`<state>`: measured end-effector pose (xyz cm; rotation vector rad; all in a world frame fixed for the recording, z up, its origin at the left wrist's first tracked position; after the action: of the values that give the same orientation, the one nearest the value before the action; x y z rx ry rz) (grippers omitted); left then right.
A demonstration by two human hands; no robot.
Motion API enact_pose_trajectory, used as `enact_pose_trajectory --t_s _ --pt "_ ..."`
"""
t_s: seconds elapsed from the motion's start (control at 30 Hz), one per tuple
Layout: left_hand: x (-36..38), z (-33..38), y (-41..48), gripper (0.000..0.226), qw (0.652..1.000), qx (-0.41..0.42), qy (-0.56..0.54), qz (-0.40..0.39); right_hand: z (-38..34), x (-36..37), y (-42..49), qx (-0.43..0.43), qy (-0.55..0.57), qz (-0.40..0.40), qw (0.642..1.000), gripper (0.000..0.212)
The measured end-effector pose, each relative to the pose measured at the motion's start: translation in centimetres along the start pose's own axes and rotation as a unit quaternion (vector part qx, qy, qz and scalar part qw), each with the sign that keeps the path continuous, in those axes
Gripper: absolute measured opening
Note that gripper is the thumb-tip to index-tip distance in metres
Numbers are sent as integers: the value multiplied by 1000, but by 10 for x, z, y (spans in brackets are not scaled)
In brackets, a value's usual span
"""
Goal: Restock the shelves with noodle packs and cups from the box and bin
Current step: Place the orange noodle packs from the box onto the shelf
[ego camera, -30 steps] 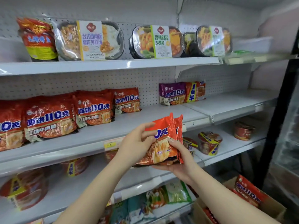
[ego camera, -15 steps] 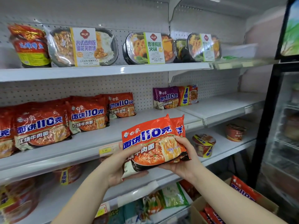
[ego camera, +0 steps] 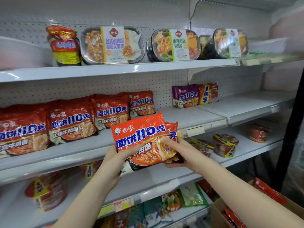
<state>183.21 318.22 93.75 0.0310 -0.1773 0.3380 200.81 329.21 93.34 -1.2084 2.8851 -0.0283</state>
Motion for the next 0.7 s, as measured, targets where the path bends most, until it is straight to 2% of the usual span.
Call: enact_pose_trajectory --t_s 0.1,0.2,0.33,0.47,0.57,0.7 --pt "-33 10 -10 56 998 29 40 33 -6 36 19 -27 -56 -22 998 51" --pt "-61 22 -16 65 993 52 93 44 -13 66 40 -65 -91 -28 993 67" --pt "-92 41 -12 53 984 87 139 68 -28 92 63 -103 -107 -39 988 53" --pt "-116 57 8 65 970 126 186 89 -47 104 93 -129 -108 -59 984 55" --pt "-130 66 23 61 960 144 216 105 -58 108 121 -137 -128 -66 980 68" --pt "-143 77 55 59 946 151 259 127 -66 106 160 -159 -155 -53 974 56"
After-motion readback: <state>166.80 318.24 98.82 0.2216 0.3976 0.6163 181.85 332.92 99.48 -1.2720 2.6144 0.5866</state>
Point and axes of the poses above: each hand's wrist, its own y-axis towards the middle knuckle, its own x-axis out of the palm, z = x × y, the point moved 6 cm from there along y, towards the middle knuckle, and after that the axes turned 4 degrees about -z, right-handed, at the moved point
